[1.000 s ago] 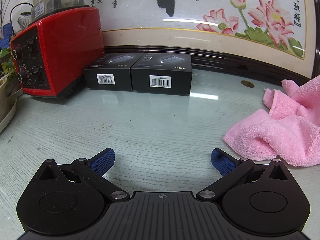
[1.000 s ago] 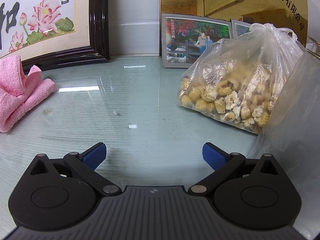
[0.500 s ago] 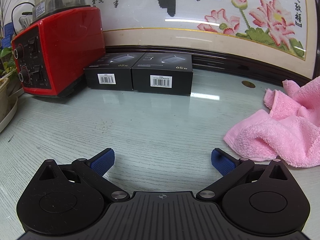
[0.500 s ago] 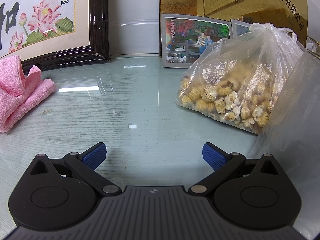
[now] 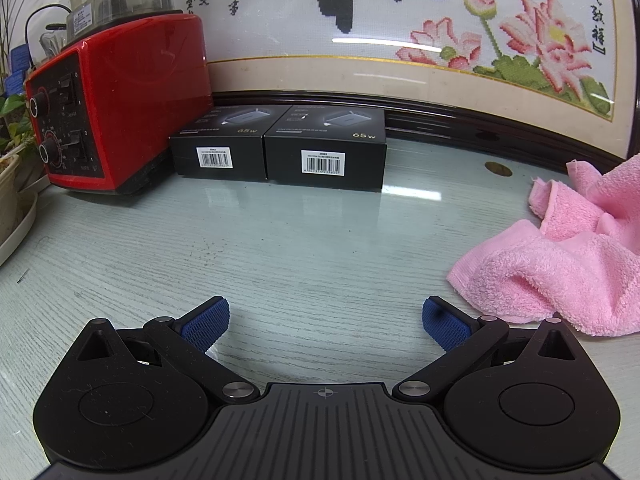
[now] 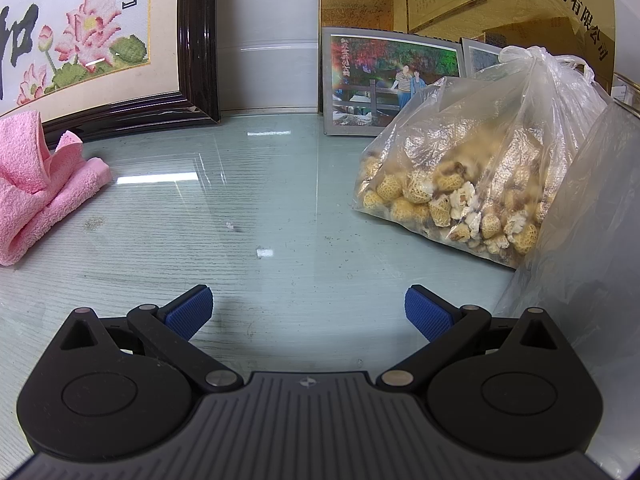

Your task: Fold towel

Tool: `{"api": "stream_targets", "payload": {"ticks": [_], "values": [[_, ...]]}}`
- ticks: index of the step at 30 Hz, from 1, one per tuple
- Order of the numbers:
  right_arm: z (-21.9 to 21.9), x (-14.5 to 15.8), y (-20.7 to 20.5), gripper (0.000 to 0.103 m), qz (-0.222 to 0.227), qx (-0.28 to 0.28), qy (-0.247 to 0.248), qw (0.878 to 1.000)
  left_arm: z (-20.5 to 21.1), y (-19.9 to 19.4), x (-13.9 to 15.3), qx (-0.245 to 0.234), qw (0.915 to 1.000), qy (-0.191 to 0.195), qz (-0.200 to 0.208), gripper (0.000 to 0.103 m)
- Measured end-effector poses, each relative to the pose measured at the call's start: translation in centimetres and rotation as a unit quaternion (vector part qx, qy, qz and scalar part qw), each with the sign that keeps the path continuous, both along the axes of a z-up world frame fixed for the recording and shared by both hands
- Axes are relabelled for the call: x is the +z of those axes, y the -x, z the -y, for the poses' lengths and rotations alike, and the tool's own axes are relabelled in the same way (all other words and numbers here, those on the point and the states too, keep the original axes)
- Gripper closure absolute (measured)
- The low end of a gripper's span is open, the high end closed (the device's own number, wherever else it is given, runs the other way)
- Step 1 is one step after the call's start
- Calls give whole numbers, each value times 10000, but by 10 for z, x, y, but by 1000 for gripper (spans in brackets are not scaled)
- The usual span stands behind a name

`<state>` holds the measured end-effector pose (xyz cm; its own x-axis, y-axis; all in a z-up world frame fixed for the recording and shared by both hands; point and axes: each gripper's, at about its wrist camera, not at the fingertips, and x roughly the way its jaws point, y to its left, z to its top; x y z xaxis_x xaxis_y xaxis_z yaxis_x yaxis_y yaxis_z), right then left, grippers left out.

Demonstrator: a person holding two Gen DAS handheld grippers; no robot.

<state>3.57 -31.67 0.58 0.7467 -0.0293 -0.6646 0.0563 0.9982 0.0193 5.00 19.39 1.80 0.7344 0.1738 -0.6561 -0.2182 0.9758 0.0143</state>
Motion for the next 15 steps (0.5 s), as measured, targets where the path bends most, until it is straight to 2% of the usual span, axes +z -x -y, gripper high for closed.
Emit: {"api": "stream_targets", "payload": {"ticks": [10,15], "values": [[-7,4,0,0,-110,-96,-63,9999,1,2,1,52,10000,-48,25,0],[-33,16,1,0,89,88,-146,9998,0,1,1,30,10000,11,24,0]]}}
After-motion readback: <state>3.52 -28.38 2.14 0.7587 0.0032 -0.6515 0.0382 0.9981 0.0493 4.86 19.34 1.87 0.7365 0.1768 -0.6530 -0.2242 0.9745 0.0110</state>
